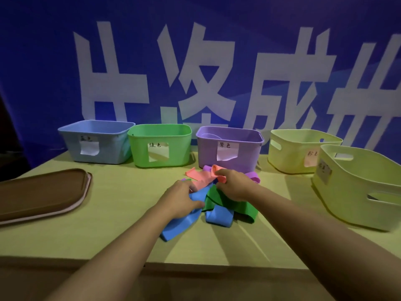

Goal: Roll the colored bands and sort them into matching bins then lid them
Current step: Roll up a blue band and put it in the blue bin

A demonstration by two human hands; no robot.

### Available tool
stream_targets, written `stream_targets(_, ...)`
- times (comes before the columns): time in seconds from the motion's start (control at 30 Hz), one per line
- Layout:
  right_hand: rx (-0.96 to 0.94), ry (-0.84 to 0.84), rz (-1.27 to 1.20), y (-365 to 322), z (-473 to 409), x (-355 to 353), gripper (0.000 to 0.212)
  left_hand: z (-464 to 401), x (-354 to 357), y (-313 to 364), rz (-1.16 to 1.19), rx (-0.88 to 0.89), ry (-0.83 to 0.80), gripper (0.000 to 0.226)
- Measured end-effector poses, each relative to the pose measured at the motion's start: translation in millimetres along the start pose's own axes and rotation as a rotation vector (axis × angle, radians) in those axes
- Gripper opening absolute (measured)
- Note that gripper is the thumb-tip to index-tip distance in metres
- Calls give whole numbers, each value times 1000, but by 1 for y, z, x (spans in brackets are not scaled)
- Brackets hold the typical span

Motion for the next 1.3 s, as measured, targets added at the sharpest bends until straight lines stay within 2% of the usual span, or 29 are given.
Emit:
stream_targets(0.1,10,-65,54,-1,-7,3,44,1,4,-4,-45,21,3,54)
stream_targets(0.23,6,-97,68,-5,-8,6,39,8,5,-1,-104,29,-1,74)
stream_targets(0.27,1,-88,77,-5,-7,6,39,11,5,2,-145,44,13,73)
stream_targets(0.37,-20,-11,58,-5,-6,7,37,13,5,7,-227,86,59,48)
stream_targets(0.43,-61,55,29,-5,-4,7,35,13,1,10,-203,46,6,35)
stream_targets(0.5,-130,89,6,-5,-2,5,35,10,-9,13,-178,20,-90,11)
stream_targets(0.53,-164,99,5,-6,-1,4,36,9,-14,15,-165,12,-138,10)
stream_targets(0.6,-221,114,12,-9,1,3,40,7,-25,19,-134,17,-178,24)
stream_targets(0.7,-304,147,-2,-19,4,3,44,5,-39,25,-43,28,-113,26)
stream_targets(0.77,-332,186,-44,-27,4,0,38,4,-48,29,-9,39,-47,27)
stream_targets(0.9,-270,239,-177,-36,2,-19,22,2,-66,30,54,84,17,20)
stream_targets(1.07,-204,401,-336,-29,-8,-45,25,2,-82,8,54,85,41,7)
stream_targets(1.17,-187,438,-388,-19,-12,-61,24,5,-82,-4,183,46,25,23)
stream_targets(1.3,-176,430,-416,-8,-10,-81,29,9,-90,-15,585,-34,72,9)
Point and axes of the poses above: each hand's wrist, its own z-axis away from the middle knuckle, its own x-axis out of the palm, y = z × x, the point moved 1 cm from there along -z, towards the middle knuckle, and after that the axes turned 12 degrees about z, right-handed, at the moved point
